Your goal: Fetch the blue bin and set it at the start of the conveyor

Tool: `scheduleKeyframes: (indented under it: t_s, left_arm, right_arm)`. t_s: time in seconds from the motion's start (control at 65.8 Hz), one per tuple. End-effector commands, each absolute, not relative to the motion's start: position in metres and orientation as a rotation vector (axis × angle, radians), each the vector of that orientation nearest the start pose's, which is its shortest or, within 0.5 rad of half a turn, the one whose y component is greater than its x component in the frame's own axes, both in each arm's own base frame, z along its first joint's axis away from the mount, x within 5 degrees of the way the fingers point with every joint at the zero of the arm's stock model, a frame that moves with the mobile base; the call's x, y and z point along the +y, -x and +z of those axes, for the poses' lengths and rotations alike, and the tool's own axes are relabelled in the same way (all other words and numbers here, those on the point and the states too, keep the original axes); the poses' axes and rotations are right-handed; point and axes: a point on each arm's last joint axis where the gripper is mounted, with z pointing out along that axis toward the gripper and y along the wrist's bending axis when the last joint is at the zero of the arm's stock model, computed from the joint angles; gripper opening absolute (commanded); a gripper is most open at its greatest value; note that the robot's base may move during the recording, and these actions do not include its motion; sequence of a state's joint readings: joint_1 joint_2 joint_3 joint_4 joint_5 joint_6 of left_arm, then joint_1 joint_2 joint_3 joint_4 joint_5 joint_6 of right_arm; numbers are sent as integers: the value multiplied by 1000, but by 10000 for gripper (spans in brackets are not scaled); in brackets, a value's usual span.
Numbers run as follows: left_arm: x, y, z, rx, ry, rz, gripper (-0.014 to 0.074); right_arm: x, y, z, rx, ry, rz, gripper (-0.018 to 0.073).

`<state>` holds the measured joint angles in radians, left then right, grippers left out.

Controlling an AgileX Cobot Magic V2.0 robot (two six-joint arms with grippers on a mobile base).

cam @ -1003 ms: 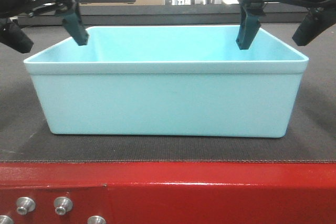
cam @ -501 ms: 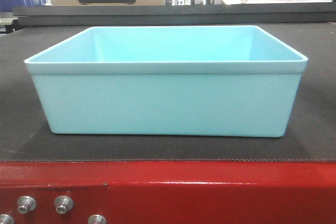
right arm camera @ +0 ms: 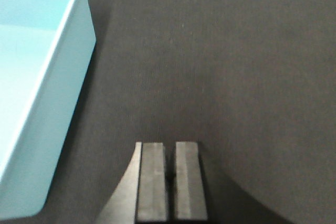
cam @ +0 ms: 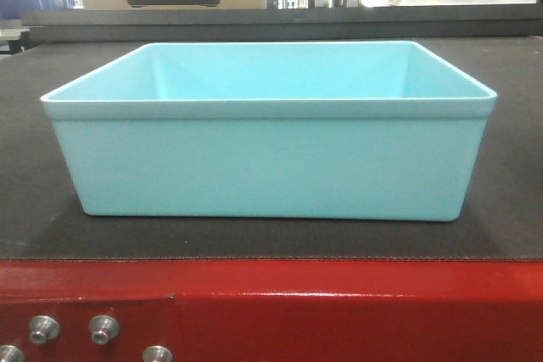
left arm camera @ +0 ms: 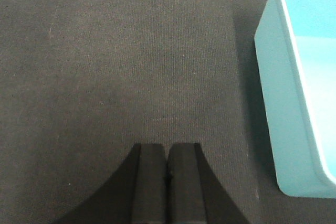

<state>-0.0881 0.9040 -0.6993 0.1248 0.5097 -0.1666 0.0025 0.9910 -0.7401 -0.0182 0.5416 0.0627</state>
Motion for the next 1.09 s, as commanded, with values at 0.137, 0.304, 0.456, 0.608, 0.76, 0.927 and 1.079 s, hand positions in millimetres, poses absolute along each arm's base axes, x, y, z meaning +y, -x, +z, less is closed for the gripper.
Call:
scheduleKeyframes:
  t_s: [0.137, 0.304, 0.456, 0.608, 0.76, 0.927, 1.079]
  left_arm:
    - [-6, -128, 300, 1960, -27, -21, -111]
    - [-2, -89, 300, 1804, -30, -14, -111]
    - [0, -61, 307, 1670, -23, -15, -111]
    - [2, -44, 312, 1580, -18, -20, -111]
    - [2, -41, 313, 1560, -17, -21, -111]
    - [2, -41, 313, 1558, -17, -22, -111]
    - [2, -41, 313, 1558, -17, -22, -111]
  right_arm:
    - [-2, -153, 279, 2094, -39, 3, -162]
    - [-1, -120, 282, 1888, -32, 7, -162]
    - [-1, -92, 296, 1716, -30, 9, -162]
    - [-1, -77, 306, 1601, -28, 11, -162]
    - [-1, -77, 307, 1594, -28, 12, -162]
    - [-1, -77, 307, 1594, -28, 12, -162]
    - [-1, -77, 307, 1594, -28, 12, -162]
